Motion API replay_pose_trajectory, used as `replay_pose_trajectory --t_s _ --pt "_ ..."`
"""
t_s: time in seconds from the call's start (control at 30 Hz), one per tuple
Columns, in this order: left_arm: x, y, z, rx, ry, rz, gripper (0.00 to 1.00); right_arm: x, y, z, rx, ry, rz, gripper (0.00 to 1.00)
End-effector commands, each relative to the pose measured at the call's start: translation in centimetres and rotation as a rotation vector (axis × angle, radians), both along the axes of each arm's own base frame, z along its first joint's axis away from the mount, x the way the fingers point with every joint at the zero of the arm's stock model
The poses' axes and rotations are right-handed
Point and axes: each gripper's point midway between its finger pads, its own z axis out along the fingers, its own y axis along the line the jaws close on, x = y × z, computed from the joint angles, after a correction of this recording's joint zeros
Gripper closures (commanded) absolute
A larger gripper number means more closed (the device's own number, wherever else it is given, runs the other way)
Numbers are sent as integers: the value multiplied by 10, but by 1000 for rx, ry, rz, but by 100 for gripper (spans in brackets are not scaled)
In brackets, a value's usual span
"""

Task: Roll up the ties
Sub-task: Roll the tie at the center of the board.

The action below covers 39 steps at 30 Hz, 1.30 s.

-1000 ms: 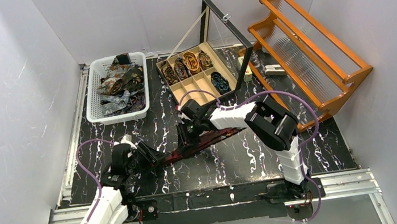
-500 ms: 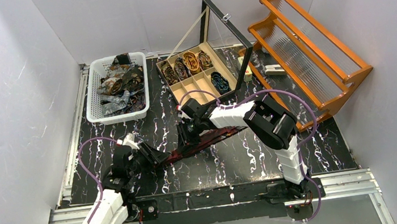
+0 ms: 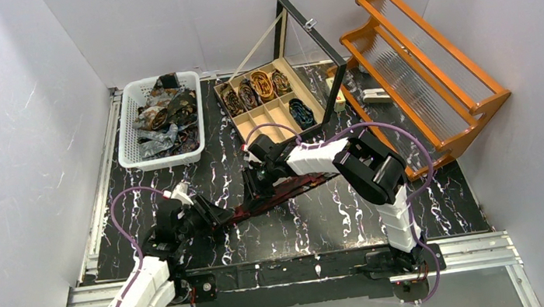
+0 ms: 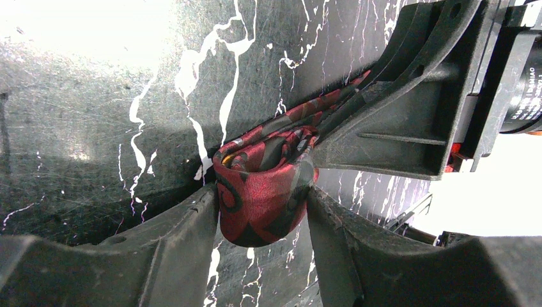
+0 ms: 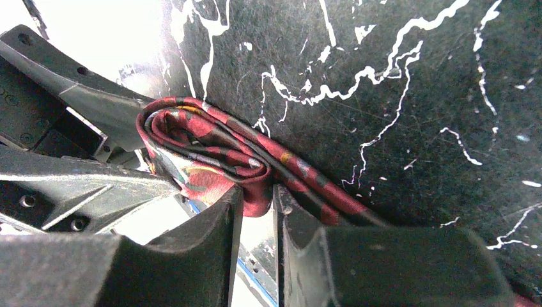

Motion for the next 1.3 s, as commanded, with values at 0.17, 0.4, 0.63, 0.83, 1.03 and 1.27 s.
replay_pose_trajectory --t_s 0.17,0.4,0.63,0.83,1.03,1.27 --pt "-8 0 -12 24 34 -30 52 3 -14 -29 -106 -6 -11 68" --pt "-6 0 -11 29 29 -25 61 3 -12 -26 -97 -2 -8 68" --pt "6 2 1 39 17 5 77 4 3 6 2 -10 31 65" --pt "3 5 0 78 87 13 88 6 11 40 93 -71 90 62" --pt "1 8 5 88 131 43 92 18 3 59 96 -213 128 57" --pt "1 10 7 89 148 65 93 41 -25 18 -136 -305 96 61"
